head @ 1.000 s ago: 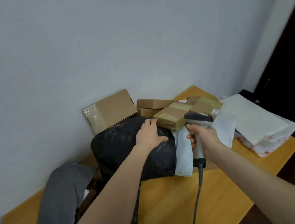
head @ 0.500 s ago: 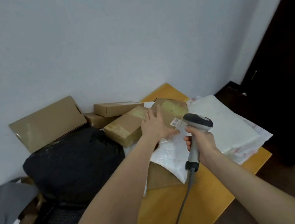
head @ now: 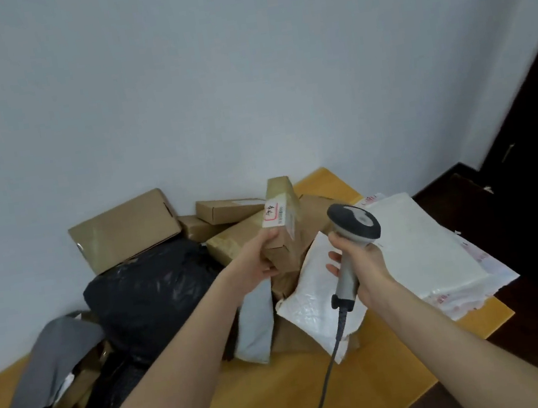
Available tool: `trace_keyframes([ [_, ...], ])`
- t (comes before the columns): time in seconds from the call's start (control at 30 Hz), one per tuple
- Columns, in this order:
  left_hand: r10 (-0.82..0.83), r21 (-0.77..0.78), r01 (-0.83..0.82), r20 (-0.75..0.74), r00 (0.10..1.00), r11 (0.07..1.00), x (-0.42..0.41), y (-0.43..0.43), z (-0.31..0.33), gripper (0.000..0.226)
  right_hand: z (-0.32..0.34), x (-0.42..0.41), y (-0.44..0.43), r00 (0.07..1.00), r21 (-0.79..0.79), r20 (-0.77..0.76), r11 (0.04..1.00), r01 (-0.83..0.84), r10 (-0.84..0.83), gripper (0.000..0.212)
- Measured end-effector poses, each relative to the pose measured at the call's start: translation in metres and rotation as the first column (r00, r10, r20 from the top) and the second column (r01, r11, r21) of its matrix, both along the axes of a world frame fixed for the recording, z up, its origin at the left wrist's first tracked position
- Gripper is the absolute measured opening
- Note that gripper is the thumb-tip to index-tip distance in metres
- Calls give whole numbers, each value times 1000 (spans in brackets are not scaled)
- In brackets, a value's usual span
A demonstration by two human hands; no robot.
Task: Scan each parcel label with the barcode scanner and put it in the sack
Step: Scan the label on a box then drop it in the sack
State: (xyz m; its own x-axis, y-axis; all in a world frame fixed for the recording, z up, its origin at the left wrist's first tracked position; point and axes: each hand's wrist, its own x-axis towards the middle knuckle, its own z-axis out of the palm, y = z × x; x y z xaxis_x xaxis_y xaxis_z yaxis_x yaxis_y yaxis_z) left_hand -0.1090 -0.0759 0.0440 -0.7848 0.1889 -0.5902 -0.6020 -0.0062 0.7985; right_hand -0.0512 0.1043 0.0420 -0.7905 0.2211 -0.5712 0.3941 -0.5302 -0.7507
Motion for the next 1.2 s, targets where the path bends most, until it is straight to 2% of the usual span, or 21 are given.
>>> trace_keyframes([
  [0.07, 54, 237, -67, 63, 997, 969, 21, -22, 10, 51, 9, 2, -18, 998, 18, -39, 999, -51, 51, 25],
  [0.1, 64, 301, -79, 59, 996, 950, 31, -32, 14, 53, 14, 3, -28, 995, 34, -52, 996, -84, 86, 23],
  [0.2, 87, 334, -86, 11, 996, 939, 58, -56, 23, 49, 23, 12, -63, 985, 113, -45, 981, -160, 166, 34],
  [0.27, 108, 295, -97, -20, 994, 951, 73, -74, 31, 49, 28, 21, -85, 978, 170, -63, 968, -185, 198, 44],
  [0.43, 96, 155, -82, -81, 992, 984, 109, -130, 55, 57, 35, 49, -134, 964, 232, -99, 948, -218, 246, 44],
  [0.53, 96, 108, -88, -67, 993, 990, 128, -157, 66, 36, 37, 67, -162, 953, 269, -99, 929, -253, 288, 48],
  [0.6, 158, 95, -149, -106, 982, 984, 140, -173, 69, 33, 37, 77, -178, 955, 242, -109, 939, -245, 277, 48],
  [0.7, 250, 115, -236, -137, 958, 965, 161, -198, 61, 42, 38, 91, -199, 964, 145, -86, 960, -238, 252, 37],
  [0.8, 257, 164, -235, -126, 958, 958, 181, -217, 51, 41, 43, 102, -217, 960, 41, -89, 964, -262, 265, 33],
  [0.87, 240, 113, -223, -164, 957, 968, 186, -234, 50, 39, 43, 107, -225, 947, 88, -115, 953, -290, 299, 40],
  [0.93, 299, 60, -293, -214, 930, 954, 184, -256, 57, 44, 43, 112, -230, 923, 164, -147, 929, -331, 355, 41],
  [1.0, 295, -51, -316, -247, 923, 947, 182, -280, 63, 50, 44, 117, -236, 888, 212, -163, 895, -393, 429, 38],
  [1.03, 246, -136, -287, -255, 935, 948, 184, -291, 66, 45, 46, 120, -240, 868, 242, -165, 873, -424, 467, 35],
  [1.13, 176, -316, -246, -233, 956, 916, 194, -318, 67, 39, 50, 126, -252, 838, 283, -165, 839, -466, 521, 37],
  [1.2, 181, -329, -243, -206, 962, 912, 202, -330, 66, 40, 50, 128, -257, 821, 302, -164, 820, -486, 546, 36],
])
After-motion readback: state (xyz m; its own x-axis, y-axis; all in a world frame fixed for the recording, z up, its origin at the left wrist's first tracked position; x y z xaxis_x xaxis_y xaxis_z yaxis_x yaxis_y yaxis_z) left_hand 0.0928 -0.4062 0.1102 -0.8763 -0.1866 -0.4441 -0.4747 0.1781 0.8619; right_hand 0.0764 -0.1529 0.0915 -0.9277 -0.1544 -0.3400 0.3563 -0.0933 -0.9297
